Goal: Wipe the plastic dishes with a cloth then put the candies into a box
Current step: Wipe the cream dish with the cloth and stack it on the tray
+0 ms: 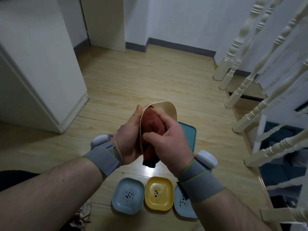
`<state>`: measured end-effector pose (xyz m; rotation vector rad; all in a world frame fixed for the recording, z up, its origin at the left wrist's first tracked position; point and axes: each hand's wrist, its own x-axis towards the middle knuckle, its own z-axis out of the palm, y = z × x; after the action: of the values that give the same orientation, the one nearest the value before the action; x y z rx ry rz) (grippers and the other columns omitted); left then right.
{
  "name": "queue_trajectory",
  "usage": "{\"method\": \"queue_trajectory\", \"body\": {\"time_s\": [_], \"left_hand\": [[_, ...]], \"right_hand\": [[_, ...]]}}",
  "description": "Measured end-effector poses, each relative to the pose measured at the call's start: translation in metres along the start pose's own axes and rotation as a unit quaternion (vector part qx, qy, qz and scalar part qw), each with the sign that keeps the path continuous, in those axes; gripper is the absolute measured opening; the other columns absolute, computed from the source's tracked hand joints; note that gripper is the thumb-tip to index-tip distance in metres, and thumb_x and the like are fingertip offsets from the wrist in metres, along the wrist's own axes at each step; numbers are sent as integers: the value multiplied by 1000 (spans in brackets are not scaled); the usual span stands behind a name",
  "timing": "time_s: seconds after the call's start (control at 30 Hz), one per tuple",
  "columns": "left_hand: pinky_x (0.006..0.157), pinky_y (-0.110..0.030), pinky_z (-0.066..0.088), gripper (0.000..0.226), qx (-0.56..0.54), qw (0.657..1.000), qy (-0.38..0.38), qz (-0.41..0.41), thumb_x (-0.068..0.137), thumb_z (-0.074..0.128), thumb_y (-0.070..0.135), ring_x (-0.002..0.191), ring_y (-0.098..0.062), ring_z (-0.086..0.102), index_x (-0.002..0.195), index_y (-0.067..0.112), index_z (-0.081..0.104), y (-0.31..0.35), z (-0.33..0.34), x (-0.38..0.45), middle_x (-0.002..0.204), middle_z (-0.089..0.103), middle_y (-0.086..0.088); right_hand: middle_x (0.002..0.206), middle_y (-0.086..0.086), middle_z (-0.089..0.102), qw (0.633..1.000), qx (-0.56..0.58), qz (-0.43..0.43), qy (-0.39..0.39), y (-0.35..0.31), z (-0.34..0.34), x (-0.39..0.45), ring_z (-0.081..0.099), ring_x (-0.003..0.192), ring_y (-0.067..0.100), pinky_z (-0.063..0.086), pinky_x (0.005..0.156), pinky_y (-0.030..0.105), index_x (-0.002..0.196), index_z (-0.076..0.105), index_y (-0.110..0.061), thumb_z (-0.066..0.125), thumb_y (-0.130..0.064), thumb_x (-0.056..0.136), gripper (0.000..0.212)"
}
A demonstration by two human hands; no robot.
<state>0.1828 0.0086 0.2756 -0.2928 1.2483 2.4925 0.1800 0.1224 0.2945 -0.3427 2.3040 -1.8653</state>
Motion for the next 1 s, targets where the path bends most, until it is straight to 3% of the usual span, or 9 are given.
{"method": "queue_trajectory", "body": {"time_s": [0.2, 0.33, 0.47, 0.57, 0.67, 0.8, 0.93, 1.0], "left_hand": [[77, -33, 58, 76, 19, 999, 26, -16, 91, 28, 70, 87, -24, 69, 106, 7, 70, 4, -6, -1, 92, 70, -15], [92, -38, 52, 78, 16, 999, 41, -5, 93, 26, 68, 101, -28, 66, 123, 7, 63, 11, -6, -2, 108, 68, -17], [92, -35, 52, 76, 34, 998, 56, 11, 95, 22, 66, 105, -26, 66, 125, 8, 62, 16, -10, -1, 113, 68, -16], [91, -34, 53, 79, 41, 997, 59, -9, 94, 21, 68, 106, -26, 66, 128, 8, 61, 14, -12, 0, 118, 67, -17], [96, -37, 50, 81, 46, 998, 43, -15, 93, 20, 70, 113, -29, 64, 129, 9, 60, 13, -11, 3, 124, 65, -19], [107, -45, 42, 81, 57, 998, 26, -24, 93, 20, 70, 119, -34, 60, 129, 9, 60, 14, -16, 6, 126, 63, -21], [89, -43, 47, 65, 102, 994, 27, -25, 95, 32, 59, 103, -33, 59, 116, 6, 62, 8, -16, 5, 108, 63, -20], [82, -41, 52, 56, 133, 991, 22, -13, 89, 49, 54, 103, -33, 61, 120, 9, 59, -2, -16, 3, 110, 65, -19]], "right_hand": [[98, 14, 65, 994, 3, 9, -106, 0, -5, -4, 65, 74, 23, 60, 66, 41, 121, 64, -19, 72, -1, 63, 61], [87, -11, 66, 981, -136, -14, -136, 3, -8, -5, 62, 75, 8, 53, 70, 26, 118, 65, -31, 72, -12, 59, 62], [93, -5, 68, 939, -289, -98, -159, 4, -6, -11, 60, 86, 16, 52, 76, 31, 111, 68, -29, 67, -14, 64, 50], [107, -9, 63, 901, -383, -105, -173, 8, -4, -14, 51, 96, 20, 49, 81, 36, 122, 62, -33, 64, -18, 67, 57], [118, -14, 59, 880, -431, -118, -161, 10, -6, -16, 47, 101, 18, 46, 79, 32, 128, 59, -37, 65, -17, 73, 59], [116, -15, 62, 864, -461, -138, -150, 16, -8, -13, 48, 97, 19, 48, 79, 34, 121, 64, -40, 66, -22, 77, 47], [113, -15, 64, 862, -467, -144, -137, 27, -7, -15, 51, 96, 20, 49, 75, 34, 116, 67, -41, 67, -24, 77, 42], [115, -15, 62, 879, -442, -113, -143, 31, -4, -19, 49, 99, 18, 48, 78, 33, 116, 67, -39, 65, -21, 78, 41]]}}
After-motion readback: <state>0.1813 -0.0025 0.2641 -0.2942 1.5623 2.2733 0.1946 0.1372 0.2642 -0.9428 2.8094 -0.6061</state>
